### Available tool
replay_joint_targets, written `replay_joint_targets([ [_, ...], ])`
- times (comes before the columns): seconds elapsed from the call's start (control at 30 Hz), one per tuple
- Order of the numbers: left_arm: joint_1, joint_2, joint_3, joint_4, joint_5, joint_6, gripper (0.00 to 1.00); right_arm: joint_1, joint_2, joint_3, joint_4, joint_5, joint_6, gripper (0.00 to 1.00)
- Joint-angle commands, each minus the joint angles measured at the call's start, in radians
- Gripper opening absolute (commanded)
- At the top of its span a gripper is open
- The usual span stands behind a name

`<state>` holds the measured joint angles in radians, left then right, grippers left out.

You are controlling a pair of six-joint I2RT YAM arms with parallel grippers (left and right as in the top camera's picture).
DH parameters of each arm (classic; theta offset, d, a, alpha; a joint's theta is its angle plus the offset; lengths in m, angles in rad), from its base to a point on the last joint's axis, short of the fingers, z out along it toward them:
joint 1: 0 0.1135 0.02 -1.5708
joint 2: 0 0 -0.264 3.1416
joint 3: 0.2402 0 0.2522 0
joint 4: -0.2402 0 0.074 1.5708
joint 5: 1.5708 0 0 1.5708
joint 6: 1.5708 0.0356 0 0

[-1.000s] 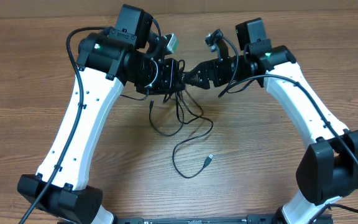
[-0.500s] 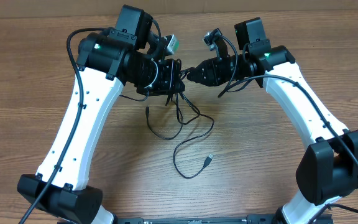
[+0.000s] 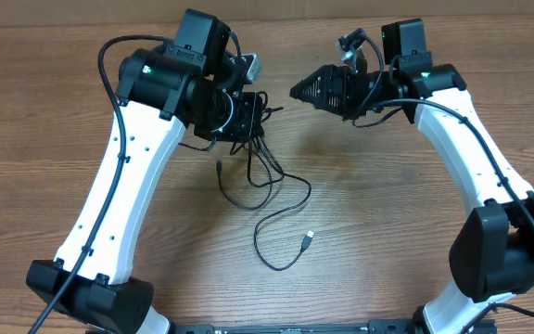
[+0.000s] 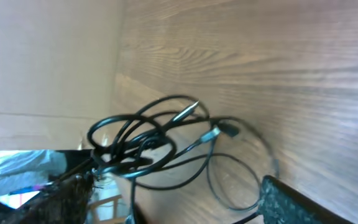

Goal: Untangle cables

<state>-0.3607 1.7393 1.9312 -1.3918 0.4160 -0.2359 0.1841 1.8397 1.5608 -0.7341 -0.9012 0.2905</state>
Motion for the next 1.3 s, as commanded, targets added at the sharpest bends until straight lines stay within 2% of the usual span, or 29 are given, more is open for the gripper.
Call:
replay_joint_targets([
  [0.0,-0.013,-0.010,0.013,0.015,0.089,0.108,0.04,0.021,0.007,-0.005,-0.025,0.033,0.134,0.86],
  [0.23,-0.022,-0.010,0.013,0.036,0.140,0.120,0.04,0.075,0.007,-0.005,-0.091,0.167,0.155,0.86],
  [0.33,-0.027,-0.010,0.013,0.038,0.154,0.148,0.04,0.095,0.007,-0.005,-0.100,0.187,0.155,0.82],
  [0.47,-0.027,-0.010,0.013,0.046,0.133,0.162,0.04,0.101,0.007,-0.005,-0.140,0.186,0.155,0.60],
  [0.57,-0.027,-0.010,0.013,0.053,0.093,0.161,0.04,0.101,0.007,-0.005,-0.178,0.187,0.154,0.50],
  [0.87,-0.027,-0.010,0.013,0.095,0.092,0.143,0.04,0.101,0.007,-0.005,-0.235,0.186,0.151,0.27],
  [1.03,-0.027,-0.010,0.012,0.111,0.050,0.138,0.04,0.101,0.007,-0.005,-0.269,0.182,0.151,0.18],
  [1.1,-0.027,-0.010,0.013,0.114,0.027,0.121,0.04,0.102,0.007,-0.005,-0.275,0.176,0.151,0.17],
  [1.27,-0.027,-0.010,0.012,0.114,0.013,0.109,0.04,0.102,0.007,-0.005,-0.275,0.081,0.114,0.26],
])
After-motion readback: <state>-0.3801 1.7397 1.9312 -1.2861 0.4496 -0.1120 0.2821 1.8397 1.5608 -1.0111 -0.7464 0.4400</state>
